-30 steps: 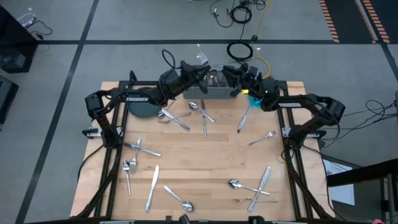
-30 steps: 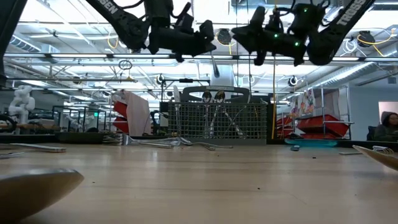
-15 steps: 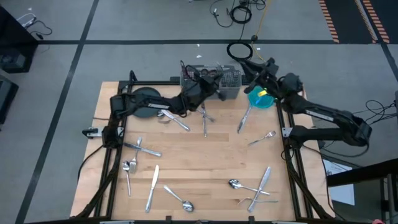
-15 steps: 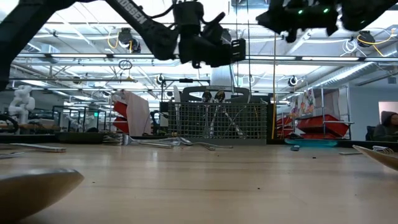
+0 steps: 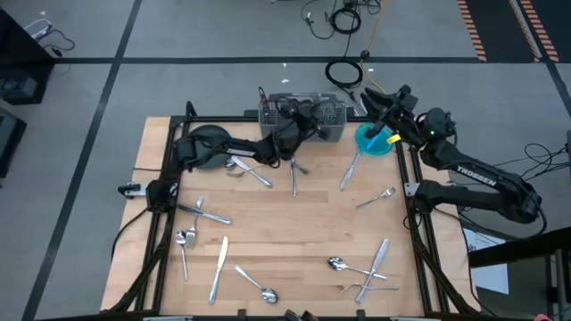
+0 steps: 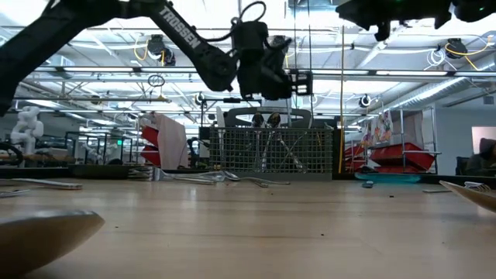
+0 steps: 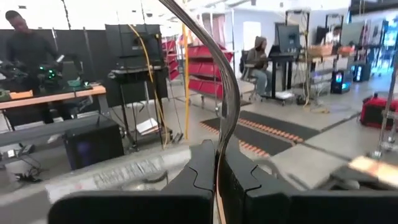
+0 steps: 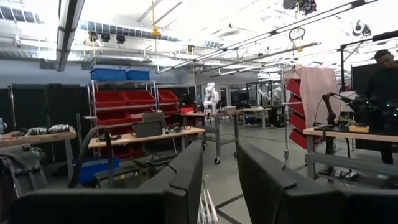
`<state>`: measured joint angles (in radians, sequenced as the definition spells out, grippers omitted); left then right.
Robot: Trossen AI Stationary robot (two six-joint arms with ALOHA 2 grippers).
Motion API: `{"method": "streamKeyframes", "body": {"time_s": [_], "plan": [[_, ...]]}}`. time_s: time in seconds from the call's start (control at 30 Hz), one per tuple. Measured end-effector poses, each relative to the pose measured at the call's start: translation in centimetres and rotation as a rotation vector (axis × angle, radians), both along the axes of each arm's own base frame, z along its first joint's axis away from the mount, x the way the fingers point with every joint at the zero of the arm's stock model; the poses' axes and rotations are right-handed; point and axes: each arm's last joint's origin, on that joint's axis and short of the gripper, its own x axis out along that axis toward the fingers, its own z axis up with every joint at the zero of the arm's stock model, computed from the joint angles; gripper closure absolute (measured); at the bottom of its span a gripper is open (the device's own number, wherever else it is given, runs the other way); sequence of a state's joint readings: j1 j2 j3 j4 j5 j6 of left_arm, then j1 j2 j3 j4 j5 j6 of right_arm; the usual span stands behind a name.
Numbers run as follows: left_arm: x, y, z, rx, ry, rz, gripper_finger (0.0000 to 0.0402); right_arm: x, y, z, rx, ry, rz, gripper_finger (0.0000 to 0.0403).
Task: Sort silverware
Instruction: Put the fork into the silverware basket, then put the knife into the silverware basket
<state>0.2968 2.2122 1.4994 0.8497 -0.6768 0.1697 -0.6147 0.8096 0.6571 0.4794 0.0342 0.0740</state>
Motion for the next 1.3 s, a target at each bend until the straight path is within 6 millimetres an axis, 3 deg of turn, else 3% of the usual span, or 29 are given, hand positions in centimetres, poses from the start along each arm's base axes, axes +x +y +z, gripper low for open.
{"method": "streamKeyframes", "body": {"time_s": [0.27,0.43,0.7,0.93,1.13,1.3], "plan": [[0.5,0.5,-3.4,-0.043,0.068,0.024,0.0394,0.0,0.0,-0.1,0.020,0.002,0.017,0.0314],[0.5,0.5,-4.0,-0.065,0.128,0.025,0.0391,0.0,0.0,-0.1,0.015,0.006,0.015,0.0314],[0.5,0.4,-4.2,-0.038,0.195,0.015,0.0325,0.1,0.0,-0.2,0.017,0.012,0.018,0.0314],[0.6,0.3,-4.5,-0.056,0.236,-0.031,0.0314,0.1,0.1,-0.2,0.010,0.018,0.043,0.0313],[-0.2,0.7,-2.2,-0.080,0.302,-0.064,0.0313,0.2,0.1,-0.4,0.021,0.039,0.042,0.0313],[-1.6,0.5,1.5,-0.099,0.339,-0.107,0.0312,0.1,0.1,-0.4,0.016,0.041,0.058,0.0313]]}}
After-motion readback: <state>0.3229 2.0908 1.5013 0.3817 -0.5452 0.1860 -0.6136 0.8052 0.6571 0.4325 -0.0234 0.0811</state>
